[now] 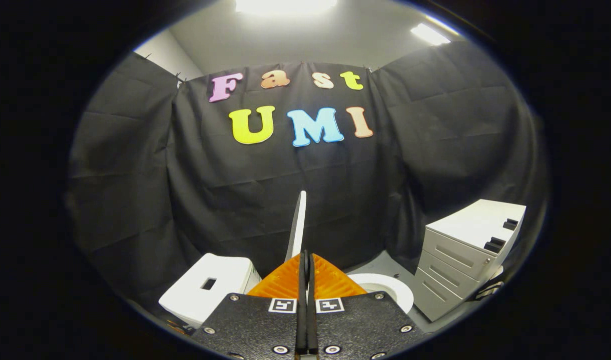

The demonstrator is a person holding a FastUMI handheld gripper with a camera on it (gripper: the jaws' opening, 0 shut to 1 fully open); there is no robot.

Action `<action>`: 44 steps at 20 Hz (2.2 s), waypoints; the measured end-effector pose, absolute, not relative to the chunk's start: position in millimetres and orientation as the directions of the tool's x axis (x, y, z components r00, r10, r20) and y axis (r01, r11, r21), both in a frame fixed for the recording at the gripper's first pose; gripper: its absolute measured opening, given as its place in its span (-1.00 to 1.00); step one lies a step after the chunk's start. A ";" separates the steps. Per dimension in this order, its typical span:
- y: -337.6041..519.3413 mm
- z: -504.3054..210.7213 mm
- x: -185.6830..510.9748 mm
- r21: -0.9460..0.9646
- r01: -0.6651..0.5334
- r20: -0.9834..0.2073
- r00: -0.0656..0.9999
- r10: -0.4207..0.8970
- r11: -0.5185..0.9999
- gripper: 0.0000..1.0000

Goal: Open the toilet lid.

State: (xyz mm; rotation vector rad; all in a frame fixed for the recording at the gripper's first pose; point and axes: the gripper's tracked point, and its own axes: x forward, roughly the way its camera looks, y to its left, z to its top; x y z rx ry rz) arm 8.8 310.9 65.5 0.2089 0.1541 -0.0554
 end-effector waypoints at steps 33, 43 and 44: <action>491.9 84.1 -7.8 0.031 -0.305 -0.140 0.942 0.307 0.952 -0.99; 540.3 83.5 -9.5 -0.047 -0.502 -0.133 0.860 0.492 0.864 -0.95; 542.5 81.2 -12.9 -0.050 -0.508 -0.135 0.856 0.499 0.860 -0.95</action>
